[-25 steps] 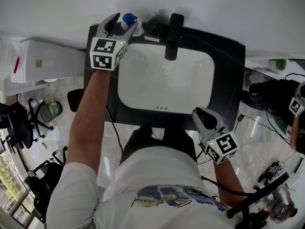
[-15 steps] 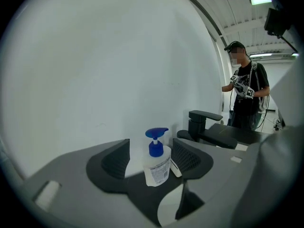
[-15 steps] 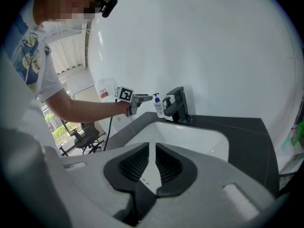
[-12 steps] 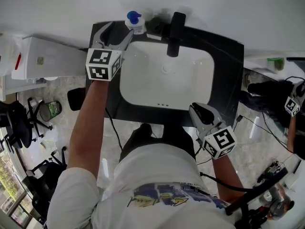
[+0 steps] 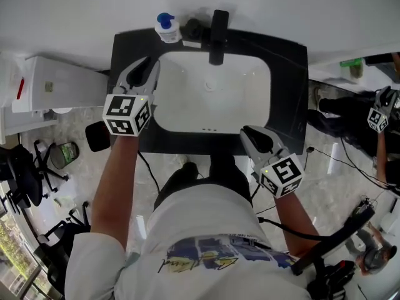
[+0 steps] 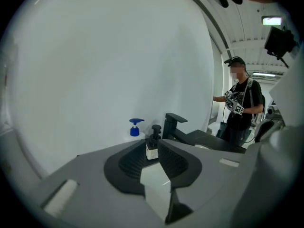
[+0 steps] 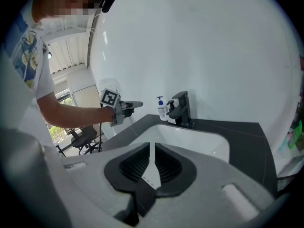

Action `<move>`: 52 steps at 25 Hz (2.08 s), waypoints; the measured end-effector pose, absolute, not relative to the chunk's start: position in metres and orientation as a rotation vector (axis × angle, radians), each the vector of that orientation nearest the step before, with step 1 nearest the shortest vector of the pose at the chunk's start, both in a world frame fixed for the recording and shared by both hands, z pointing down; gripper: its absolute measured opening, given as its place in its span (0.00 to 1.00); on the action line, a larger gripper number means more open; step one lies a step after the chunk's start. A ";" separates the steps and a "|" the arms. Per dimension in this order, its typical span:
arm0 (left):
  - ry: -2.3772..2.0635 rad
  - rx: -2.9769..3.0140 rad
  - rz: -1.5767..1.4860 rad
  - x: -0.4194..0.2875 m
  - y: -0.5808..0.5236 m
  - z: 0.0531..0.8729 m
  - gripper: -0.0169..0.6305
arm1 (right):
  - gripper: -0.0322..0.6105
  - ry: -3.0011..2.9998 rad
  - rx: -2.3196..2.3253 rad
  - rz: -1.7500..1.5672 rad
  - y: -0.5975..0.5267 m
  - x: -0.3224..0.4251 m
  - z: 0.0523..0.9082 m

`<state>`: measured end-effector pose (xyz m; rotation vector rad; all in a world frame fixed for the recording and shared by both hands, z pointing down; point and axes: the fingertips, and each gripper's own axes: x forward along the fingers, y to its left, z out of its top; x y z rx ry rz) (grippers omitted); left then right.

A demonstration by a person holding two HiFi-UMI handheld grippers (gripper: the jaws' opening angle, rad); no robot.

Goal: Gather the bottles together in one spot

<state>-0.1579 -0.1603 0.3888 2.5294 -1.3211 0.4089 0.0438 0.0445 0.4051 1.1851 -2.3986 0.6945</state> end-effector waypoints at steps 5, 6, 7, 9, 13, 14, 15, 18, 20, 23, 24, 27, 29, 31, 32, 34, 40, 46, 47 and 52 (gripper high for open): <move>-1.244 2.535 0.444 -0.146 -0.104 0.391 0.03 | 0.08 -2.379 1.198 0.630 0.055 0.041 0.402; -1.213 2.538 0.445 -0.141 -0.092 0.391 0.03 | 0.07 -2.375 1.205 0.621 0.056 0.041 0.401; -1.178 2.541 0.441 -0.136 -0.080 0.390 0.03 | 0.05 -2.373 1.213 0.612 0.057 0.040 0.400; -1.105 2.547 0.443 -0.127 -0.055 0.388 0.03 | 0.05 -2.372 1.226 0.596 0.059 0.037 0.396; -0.982 2.550 0.460 -0.116 -0.010 0.387 0.03 | 0.05 -2.368 1.244 0.565 0.067 0.030 0.391; -0.954 2.551 0.466 -0.115 -0.001 0.388 0.03 | 0.05 -2.367 1.252 0.557 0.069 0.029 0.390; -0.927 2.554 0.478 -0.115 0.007 0.388 0.03 | 0.05 -2.365 1.259 0.550 0.072 0.027 0.389; -0.881 2.580 0.526 -0.118 0.028 0.387 0.03 | 0.05 -2.363 1.262 0.540 0.081 0.021 0.389; -0.860 2.594 0.549 -0.120 0.040 0.385 0.03 | 0.05 -2.358 1.264 0.533 0.088 0.017 0.389; -0.826 2.605 0.567 -0.124 0.057 0.380 0.03 | 0.05 -2.354 1.260 0.525 0.099 0.007 0.387; -0.817 2.600 0.562 -0.126 0.062 0.379 0.03 | 0.05 -2.352 1.257 0.519 0.103 0.004 0.385; -0.799 2.587 0.550 -0.131 0.074 0.374 0.03 | 0.05 -2.359 1.248 0.512 0.112 -0.007 0.381; -0.770 2.598 0.553 -0.132 0.080 0.373 0.03 | 0.05 -2.364 1.262 0.529 0.114 -0.011 0.378; -0.734 2.614 0.557 -0.132 0.087 0.371 0.03 | 0.05 -2.353 1.284 0.519 0.117 -0.013 0.375; -0.729 2.619 0.560 -0.134 0.090 0.370 0.03 | 0.05 -2.352 1.285 0.513 0.118 -0.017 0.373; -0.743 2.619 0.570 -0.144 0.095 0.367 0.03 | 0.05 -2.361 1.267 0.491 0.119 -0.028 0.370; -0.727 2.618 0.563 -0.159 0.114 0.358 0.03 | 0.05 -2.363 1.248 0.463 0.132 -0.050 0.359; -0.713 2.632 0.555 -0.164 0.129 0.353 0.03 | 0.05 -2.374 1.236 0.422 0.143 -0.060 0.353; -0.715 2.632 0.554 -0.164 0.128 0.353 0.03 | 0.05 -2.369 1.230 0.416 0.143 -0.061 0.354; -0.715 2.625 0.554 -0.161 0.128 0.354 0.03 | 0.05 -2.386 1.213 0.388 0.140 -0.063 0.351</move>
